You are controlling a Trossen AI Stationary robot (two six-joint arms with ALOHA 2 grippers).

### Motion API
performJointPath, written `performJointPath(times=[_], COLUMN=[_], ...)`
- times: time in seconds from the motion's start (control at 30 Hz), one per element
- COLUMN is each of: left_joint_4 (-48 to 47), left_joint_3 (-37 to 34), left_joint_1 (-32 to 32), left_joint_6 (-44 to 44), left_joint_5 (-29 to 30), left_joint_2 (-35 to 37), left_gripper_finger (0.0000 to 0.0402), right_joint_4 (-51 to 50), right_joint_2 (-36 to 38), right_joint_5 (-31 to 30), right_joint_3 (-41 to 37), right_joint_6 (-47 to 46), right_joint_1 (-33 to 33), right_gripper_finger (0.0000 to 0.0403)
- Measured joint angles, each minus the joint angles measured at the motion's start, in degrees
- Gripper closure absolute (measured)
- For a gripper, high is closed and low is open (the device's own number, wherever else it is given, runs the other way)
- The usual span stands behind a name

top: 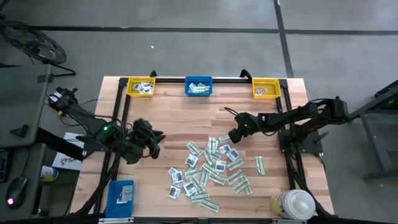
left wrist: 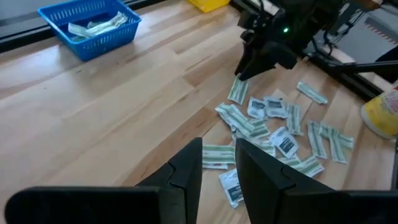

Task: Pick & Place First Aid Supplies
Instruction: Put the green bandage pack into the top blue bin

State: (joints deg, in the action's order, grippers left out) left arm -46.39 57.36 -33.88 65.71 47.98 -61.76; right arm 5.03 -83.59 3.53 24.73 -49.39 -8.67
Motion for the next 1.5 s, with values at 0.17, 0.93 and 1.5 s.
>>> performJointPath(times=[0.17, 0.93, 1.5], left_joint_4=[0.0, -0.1, -2.7], left_joint_3=[0.0, 0.0, 0.0], left_joint_1=[1.0, 0.9, 0.9], left_joint_6=[-1.2, -2.4, -2.4], left_joint_5=[-1.0, -1.1, -0.5], left_joint_2=[0.0, 0.0, 1.9], left_gripper_finger=[0.0305, 0.0305, 0.0305], right_joint_4=[-0.1, -3.8, -5.8], right_joint_2=[-0.2, -0.4, 4.7], right_joint_5=[0.5, 1.8, -2.6], right_joint_3=[0.0, -0.2, 0.7], right_joint_6=[-0.4, -3.1, -3.3], right_joint_1=[0.7, 3.1, 2.7], right_gripper_finger=[0.0235, 0.0353, 0.0402])
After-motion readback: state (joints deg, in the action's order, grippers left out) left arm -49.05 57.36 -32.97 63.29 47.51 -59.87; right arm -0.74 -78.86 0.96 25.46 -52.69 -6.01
